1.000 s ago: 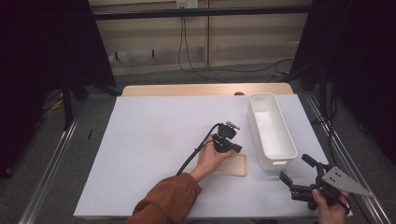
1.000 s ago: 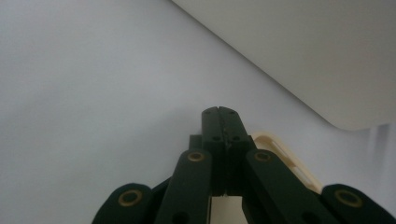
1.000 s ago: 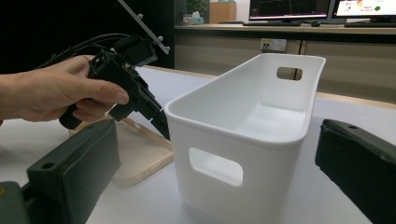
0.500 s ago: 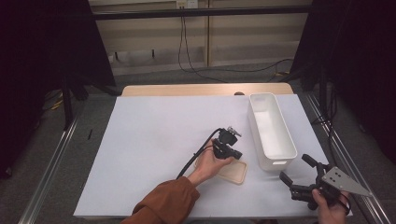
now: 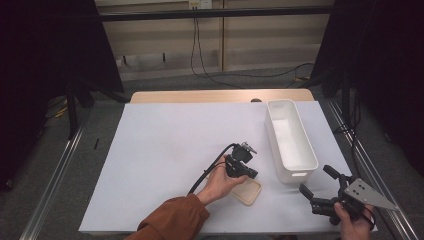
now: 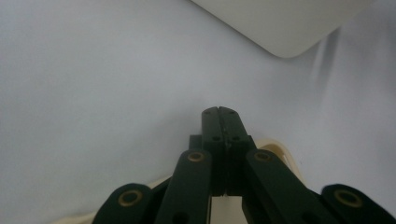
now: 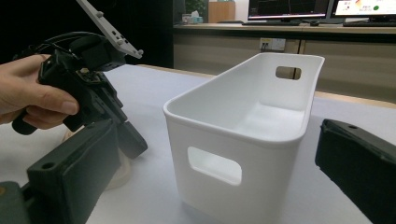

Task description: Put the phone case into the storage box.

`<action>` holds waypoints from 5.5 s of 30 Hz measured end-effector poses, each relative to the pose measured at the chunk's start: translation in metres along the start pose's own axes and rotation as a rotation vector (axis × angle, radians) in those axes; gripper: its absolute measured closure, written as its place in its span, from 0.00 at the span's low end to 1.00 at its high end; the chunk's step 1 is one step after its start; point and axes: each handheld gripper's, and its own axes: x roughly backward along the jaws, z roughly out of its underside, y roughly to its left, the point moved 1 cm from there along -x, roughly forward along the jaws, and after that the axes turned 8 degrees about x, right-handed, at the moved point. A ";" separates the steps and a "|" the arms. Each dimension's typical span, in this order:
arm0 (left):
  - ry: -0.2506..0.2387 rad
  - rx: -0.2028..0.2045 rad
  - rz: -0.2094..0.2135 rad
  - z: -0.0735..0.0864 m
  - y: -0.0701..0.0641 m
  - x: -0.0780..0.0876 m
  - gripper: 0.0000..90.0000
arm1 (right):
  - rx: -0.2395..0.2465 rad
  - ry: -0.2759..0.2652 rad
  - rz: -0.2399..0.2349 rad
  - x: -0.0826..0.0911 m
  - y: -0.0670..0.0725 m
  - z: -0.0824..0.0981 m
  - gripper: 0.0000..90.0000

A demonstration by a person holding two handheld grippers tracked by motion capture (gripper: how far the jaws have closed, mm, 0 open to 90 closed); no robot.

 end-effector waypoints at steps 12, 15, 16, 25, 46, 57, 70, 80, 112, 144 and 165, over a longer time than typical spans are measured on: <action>-0.003 -0.009 0.014 0.018 -0.004 0.010 1.00 | 0.000 0.000 0.003 0.000 0.000 0.000 0.00; -0.003 -0.007 0.019 0.021 -0.004 0.012 1.00 | 0.002 0.001 0.004 0.000 0.000 0.000 0.00; -0.002 -0.008 0.016 0.022 -0.004 0.012 1.00 | 0.002 0.002 0.003 0.000 0.000 0.000 0.00; -0.006 -0.013 0.025 0.029 -0.004 0.017 1.00 | 0.004 -0.001 0.003 0.000 0.000 0.000 0.00; 0.013 0.012 0.043 0.057 0.003 0.040 1.00 | 0.004 0.002 0.006 0.000 0.000 0.000 0.00; 0.027 0.033 0.030 0.067 0.007 0.052 1.00 | 0.006 0.002 0.005 -0.001 0.000 0.000 0.00; 0.035 0.050 0.018 0.080 0.016 0.067 1.00 | 0.007 0.004 0.006 -0.001 0.001 0.000 0.00; 0.027 0.061 -0.007 0.089 0.022 0.077 1.00 | 0.007 0.005 0.007 -0.001 0.001 0.000 0.00; 0.018 0.060 -0.033 0.110 0.038 0.096 1.00 | 0.013 0.008 0.006 -0.002 0.001 0.000 0.00; -0.304 0.006 -0.090 0.109 0.025 0.126 0.16 | 0.017 0.008 0.003 -0.001 0.001 0.000 0.00; -0.429 0.131 -0.219 0.124 0.065 0.167 0.06 | 0.020 0.009 -0.001 -0.003 0.001 -0.001 0.00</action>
